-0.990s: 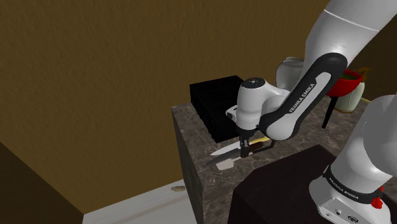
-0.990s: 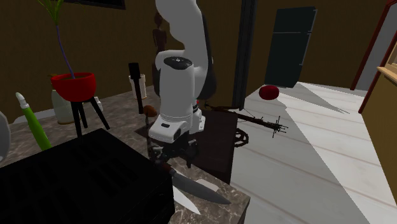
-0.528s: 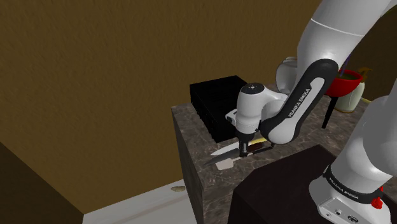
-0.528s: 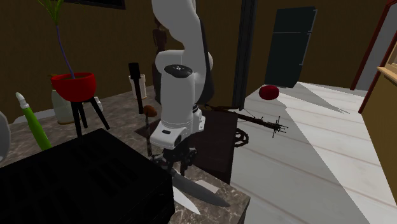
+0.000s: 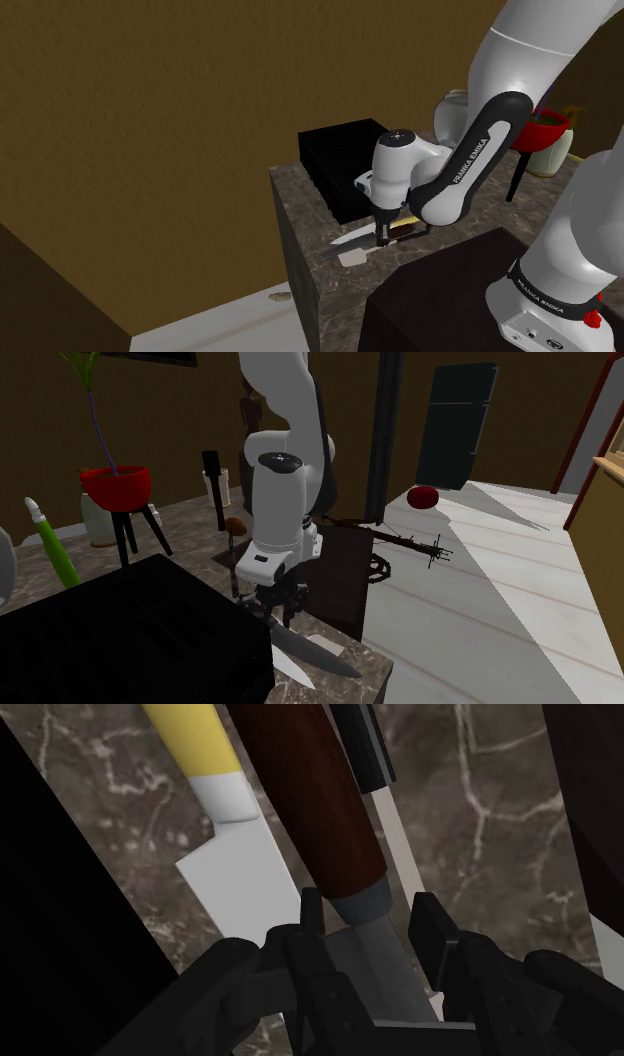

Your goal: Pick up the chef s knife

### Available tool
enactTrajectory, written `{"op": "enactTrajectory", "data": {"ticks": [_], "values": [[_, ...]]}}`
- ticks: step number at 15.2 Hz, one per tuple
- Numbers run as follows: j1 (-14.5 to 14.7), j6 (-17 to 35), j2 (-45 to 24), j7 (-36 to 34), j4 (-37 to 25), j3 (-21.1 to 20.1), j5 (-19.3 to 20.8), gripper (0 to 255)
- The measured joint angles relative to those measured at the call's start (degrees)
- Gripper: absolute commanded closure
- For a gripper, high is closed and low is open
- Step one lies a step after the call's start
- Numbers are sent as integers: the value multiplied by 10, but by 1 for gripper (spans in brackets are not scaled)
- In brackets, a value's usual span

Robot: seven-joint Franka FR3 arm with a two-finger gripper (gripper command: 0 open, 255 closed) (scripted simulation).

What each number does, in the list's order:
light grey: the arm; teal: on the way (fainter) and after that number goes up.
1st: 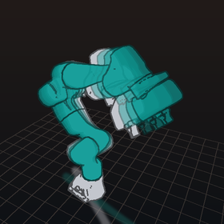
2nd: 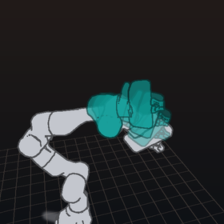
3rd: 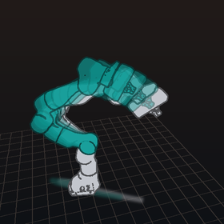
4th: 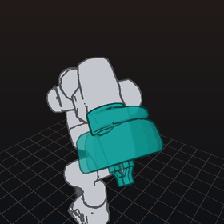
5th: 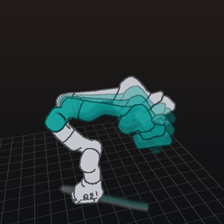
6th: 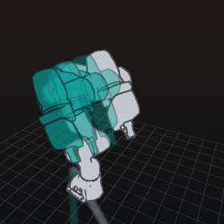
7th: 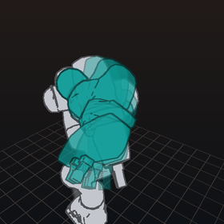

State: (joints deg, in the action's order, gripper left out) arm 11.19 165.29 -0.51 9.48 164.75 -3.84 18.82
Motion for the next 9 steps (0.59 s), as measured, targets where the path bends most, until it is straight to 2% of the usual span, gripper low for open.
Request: {"op": "enactTrajectory", "data": {"ticks": [9], "values": [[23,-91,102,66,8,-2,-88,255]]}}
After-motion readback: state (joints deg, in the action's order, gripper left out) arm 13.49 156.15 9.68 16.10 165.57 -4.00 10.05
